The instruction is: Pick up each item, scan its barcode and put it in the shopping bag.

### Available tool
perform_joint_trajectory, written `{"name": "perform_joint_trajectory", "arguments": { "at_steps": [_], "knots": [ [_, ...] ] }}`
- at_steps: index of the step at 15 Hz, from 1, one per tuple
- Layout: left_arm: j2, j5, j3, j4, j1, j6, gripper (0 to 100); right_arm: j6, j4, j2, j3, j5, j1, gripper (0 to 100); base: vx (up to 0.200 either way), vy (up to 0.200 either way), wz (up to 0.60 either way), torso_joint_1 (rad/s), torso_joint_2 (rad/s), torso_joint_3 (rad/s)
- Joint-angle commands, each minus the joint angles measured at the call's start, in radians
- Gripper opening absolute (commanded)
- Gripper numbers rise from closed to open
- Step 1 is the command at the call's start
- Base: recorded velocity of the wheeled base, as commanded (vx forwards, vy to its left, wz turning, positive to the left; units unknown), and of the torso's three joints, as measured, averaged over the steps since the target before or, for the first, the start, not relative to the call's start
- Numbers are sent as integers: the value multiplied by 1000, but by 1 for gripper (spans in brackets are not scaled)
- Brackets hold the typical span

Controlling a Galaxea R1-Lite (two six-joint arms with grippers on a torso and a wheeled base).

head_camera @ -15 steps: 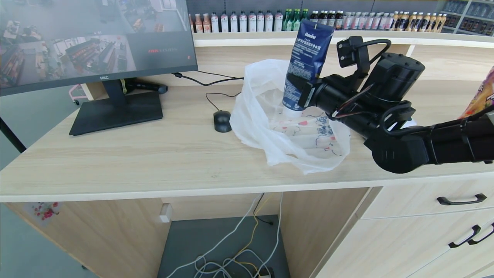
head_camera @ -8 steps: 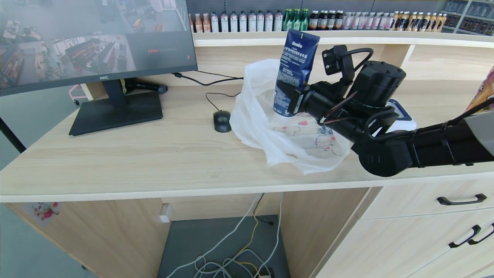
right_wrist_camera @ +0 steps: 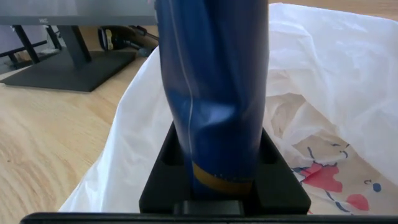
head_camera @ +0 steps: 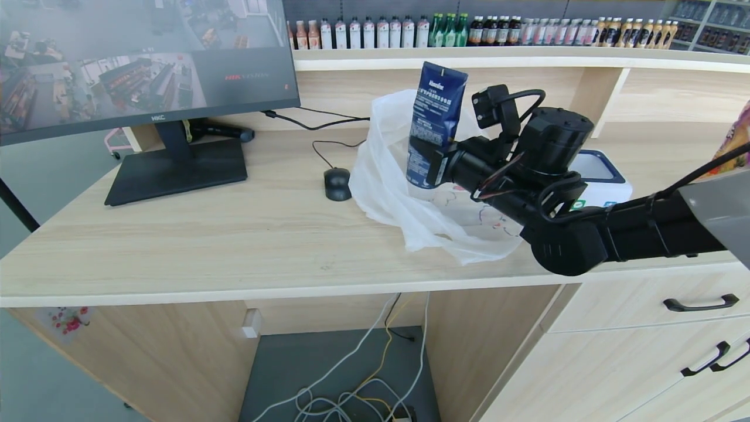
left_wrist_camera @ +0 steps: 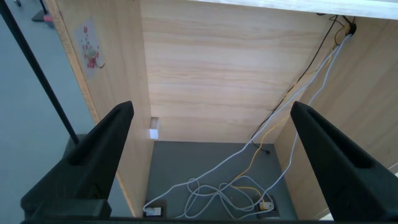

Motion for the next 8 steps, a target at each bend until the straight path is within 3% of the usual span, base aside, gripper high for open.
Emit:
{"name": "perform_joint_trajectory", "arguments": {
  "at_steps": [1,8],
  "knots": [
    [0,0,0,0,1,-1,100,0,-1,16,3,0,1,0,0,0,0,0,0,0],
    [0,0,0,0,-1,-1,100,-1,1,37,3,0,1,0,0,0,0,0,0,0]
  ]
}}
